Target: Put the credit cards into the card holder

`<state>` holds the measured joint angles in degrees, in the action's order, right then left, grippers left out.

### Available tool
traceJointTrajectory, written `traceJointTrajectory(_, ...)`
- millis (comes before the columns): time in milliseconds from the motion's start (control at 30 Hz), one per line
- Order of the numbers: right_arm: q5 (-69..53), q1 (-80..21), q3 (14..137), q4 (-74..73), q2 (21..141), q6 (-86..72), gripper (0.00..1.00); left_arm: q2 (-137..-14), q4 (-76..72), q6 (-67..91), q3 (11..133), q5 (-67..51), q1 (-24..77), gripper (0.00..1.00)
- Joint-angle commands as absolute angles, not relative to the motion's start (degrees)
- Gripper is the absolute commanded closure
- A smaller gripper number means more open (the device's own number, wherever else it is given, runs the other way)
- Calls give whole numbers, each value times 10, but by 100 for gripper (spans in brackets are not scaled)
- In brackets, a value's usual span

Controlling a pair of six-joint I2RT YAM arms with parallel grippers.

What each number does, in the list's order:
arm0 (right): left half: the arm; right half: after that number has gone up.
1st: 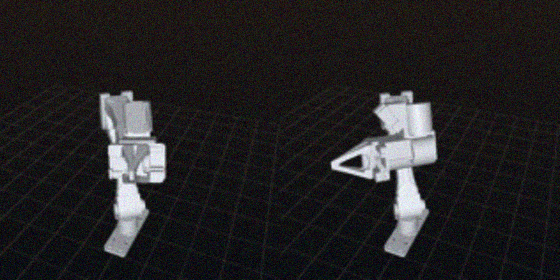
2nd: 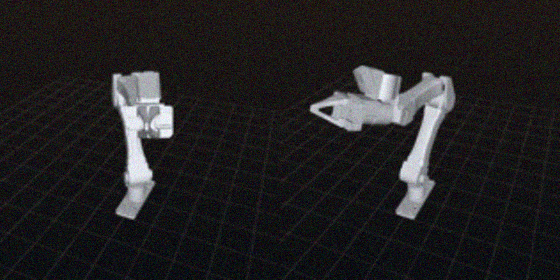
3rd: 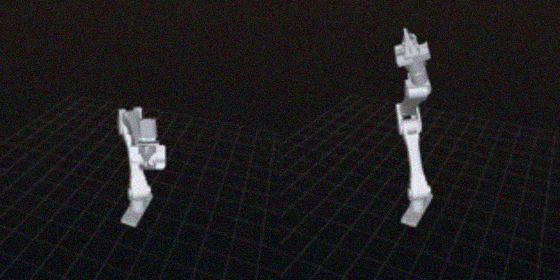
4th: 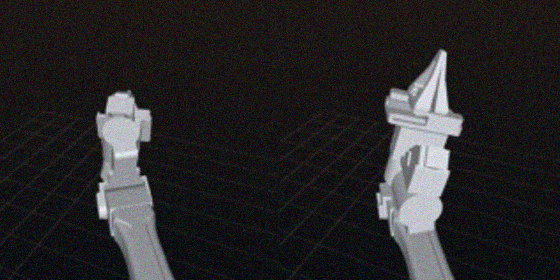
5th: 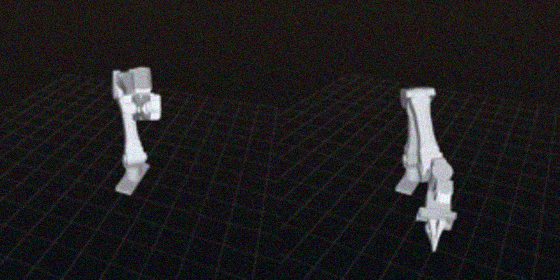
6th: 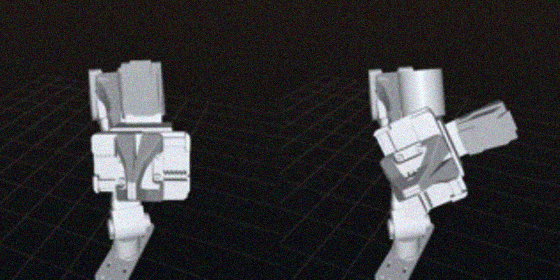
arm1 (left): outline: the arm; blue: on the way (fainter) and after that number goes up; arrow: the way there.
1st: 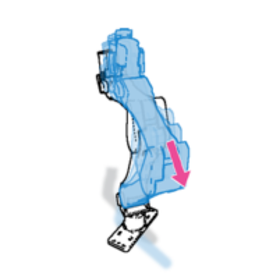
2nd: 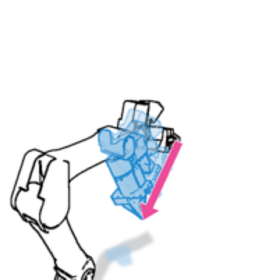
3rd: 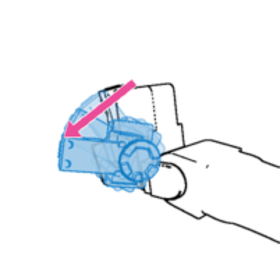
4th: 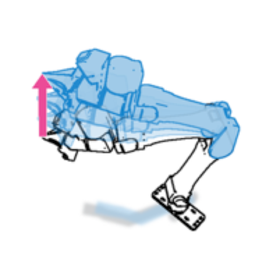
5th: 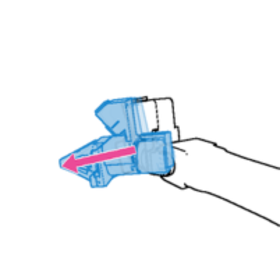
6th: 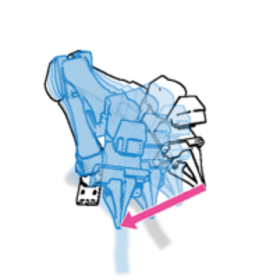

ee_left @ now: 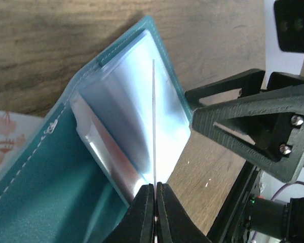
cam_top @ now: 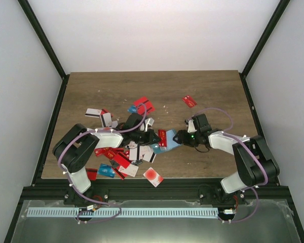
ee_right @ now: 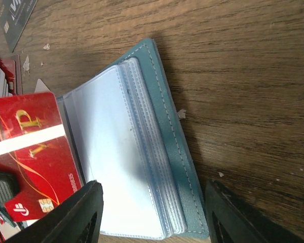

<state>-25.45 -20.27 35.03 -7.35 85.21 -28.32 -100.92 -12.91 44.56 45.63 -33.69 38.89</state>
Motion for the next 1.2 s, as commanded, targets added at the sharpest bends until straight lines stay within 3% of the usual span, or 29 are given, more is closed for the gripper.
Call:
traceJointTrajectory(0, -248, -200, 331, -77, 851, -285, 43, -1003, -84, 445, 461, -365, 391, 96)
traceJointTrajectory(367, -224, -201, 319, -79, 868, -275, 50, -980, -22, 435, 456, -371, 391, 96)
traceJointTrajectory(1167, -236, -201, 314, -75, 868, -270, 51, -1042, 13, 448, 496, -418, 388, 96)
